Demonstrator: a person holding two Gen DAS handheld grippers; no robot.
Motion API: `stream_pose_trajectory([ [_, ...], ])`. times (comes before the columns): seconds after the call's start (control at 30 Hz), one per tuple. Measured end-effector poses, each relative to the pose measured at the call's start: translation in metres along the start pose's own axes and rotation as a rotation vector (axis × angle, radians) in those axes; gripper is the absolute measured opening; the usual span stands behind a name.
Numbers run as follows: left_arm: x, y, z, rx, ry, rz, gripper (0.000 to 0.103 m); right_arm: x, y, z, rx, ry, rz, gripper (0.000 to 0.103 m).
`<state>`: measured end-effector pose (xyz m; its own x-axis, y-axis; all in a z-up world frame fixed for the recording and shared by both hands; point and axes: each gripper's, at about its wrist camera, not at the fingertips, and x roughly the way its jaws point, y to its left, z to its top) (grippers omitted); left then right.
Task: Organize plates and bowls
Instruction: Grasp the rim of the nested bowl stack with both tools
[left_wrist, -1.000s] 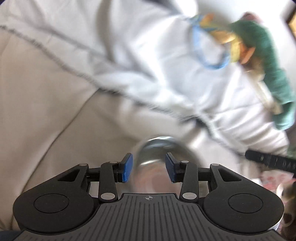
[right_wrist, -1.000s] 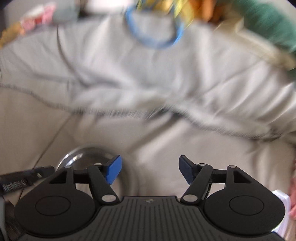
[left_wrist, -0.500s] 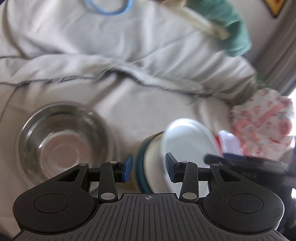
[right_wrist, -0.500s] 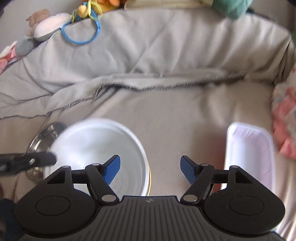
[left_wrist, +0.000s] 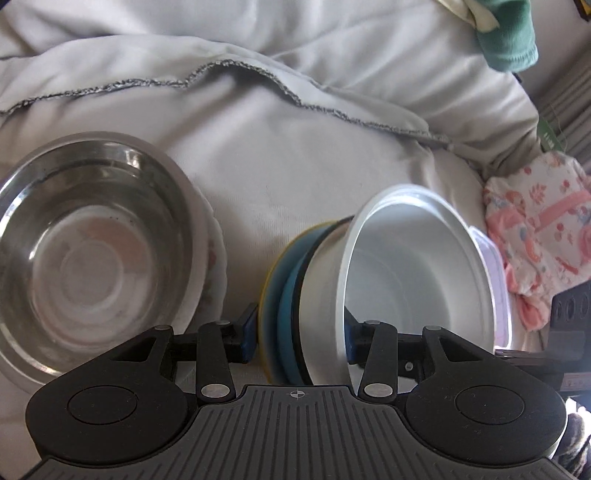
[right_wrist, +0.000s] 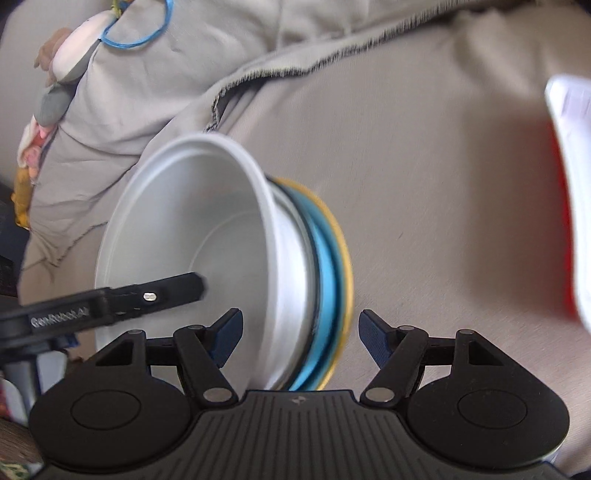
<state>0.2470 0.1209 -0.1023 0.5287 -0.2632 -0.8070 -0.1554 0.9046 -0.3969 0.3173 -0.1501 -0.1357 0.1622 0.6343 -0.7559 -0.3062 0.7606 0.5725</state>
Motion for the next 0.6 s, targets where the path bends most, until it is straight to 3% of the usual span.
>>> stream_pose_trajectory([
  [0.17, 0.001, 0.002, -0.004, -0.031, 0.021, 0.0, 0.044, 0.006, 0.003, -0.004, 0.011, 0.032, 0.065, 0.069],
  [0.37, -0.004, 0.002, -0.011, -0.021, 0.055, -0.023, 0.045, 0.004, 0.013, -0.015, -0.011, 0.002, 0.023, 0.069],
  [0.6, -0.027, 0.017, -0.057, -0.062, 0.134, -0.059, 0.045, -0.005, 0.016, -0.042, -0.031, 0.048, 0.031, 0.07],
])
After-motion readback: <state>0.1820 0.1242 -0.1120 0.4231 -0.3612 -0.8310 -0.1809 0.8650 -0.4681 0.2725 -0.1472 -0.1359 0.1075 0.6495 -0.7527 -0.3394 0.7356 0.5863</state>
